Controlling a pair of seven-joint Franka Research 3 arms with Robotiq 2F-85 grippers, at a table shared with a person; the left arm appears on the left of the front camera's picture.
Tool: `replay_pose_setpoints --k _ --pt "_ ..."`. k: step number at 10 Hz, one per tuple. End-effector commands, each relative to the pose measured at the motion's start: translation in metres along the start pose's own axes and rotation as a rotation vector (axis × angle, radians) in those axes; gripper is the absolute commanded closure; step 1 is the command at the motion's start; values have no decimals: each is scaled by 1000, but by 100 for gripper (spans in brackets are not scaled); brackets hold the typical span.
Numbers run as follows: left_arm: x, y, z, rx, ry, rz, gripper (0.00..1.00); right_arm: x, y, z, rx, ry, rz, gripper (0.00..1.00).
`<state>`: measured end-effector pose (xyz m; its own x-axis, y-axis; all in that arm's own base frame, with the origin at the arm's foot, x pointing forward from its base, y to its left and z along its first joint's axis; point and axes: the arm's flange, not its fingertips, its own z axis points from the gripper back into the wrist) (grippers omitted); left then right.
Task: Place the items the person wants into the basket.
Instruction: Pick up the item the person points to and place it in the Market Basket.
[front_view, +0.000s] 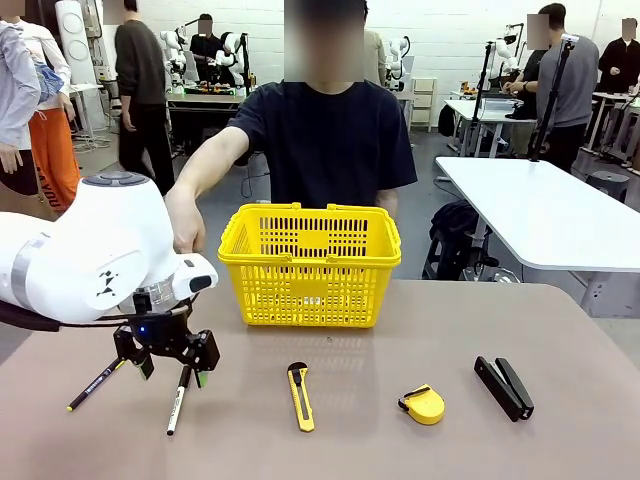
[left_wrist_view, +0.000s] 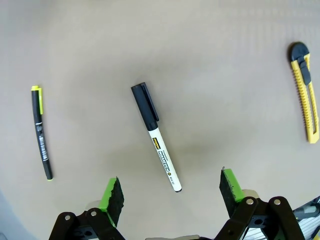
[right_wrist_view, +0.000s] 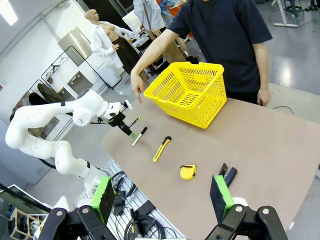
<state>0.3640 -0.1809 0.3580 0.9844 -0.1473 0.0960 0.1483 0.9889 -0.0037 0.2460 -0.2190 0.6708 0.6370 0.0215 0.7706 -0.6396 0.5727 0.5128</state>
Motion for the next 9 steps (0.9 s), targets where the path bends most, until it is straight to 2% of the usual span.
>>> replay_pose_setpoints --k 1,9 --pt "10 5 -16 13 30 -26 0 1 -1 1 21 -15 18 0" --pt "29 9 -41 23 97 22 0 1 -1 1 21 -15 18 0"
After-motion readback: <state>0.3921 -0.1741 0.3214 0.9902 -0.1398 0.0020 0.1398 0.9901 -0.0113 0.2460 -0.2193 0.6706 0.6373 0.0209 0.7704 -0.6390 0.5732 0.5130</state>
